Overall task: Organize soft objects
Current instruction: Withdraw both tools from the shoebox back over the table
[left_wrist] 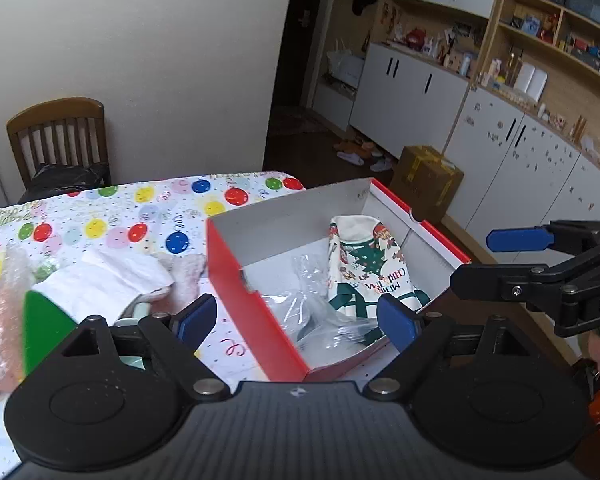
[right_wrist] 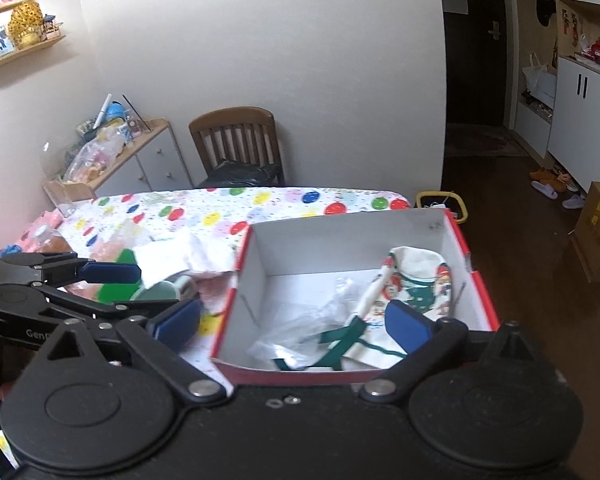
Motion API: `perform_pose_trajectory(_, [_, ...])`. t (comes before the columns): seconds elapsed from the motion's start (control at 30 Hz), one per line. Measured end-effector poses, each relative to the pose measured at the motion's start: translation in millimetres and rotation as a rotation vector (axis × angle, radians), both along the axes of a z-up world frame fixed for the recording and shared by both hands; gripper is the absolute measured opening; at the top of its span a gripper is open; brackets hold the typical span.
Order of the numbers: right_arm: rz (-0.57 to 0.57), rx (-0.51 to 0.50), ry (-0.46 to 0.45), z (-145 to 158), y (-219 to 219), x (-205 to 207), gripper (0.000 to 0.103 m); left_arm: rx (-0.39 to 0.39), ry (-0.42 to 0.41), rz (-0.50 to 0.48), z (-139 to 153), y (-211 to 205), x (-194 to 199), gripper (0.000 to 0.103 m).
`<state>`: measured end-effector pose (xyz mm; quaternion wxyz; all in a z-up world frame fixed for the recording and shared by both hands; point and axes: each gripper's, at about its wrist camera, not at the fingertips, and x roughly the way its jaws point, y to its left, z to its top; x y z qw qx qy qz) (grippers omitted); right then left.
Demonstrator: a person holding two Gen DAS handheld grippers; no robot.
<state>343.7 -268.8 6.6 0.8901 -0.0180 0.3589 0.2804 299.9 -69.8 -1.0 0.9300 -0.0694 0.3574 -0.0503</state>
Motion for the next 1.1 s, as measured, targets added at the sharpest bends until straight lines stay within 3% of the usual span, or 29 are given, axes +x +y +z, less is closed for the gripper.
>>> perform_pose_trajectory(0.13, [-0.003,0.018,0.000,1,13,-10,0.101,-0.036,-0.020,0.033,5,22,-17,0.103])
perform_pose_trajectory(0.3, [0.001,0.026,0.005,1,34,-23,0.101,-0.058,-0.082,0.078,7,54,-40,0.103])
perform_pose_trajectory(0.53, [0.003,0.023,0.015,-2,63,-34,0.101,0.064,-0.139,0.165,9,91,-70,0.103])
perform_pose_trajectory(0.67, [0.018,0.017,0.029,-8,85,-40,0.101,0.065,-0.162,0.198,6,117,-82,0.103])
perform_pose_trajectory(1.1, [0.089,-0.044,0.169,-71,180,-66,0.101,0.168,-0.138,0.253,-40,181,-79,0.103])
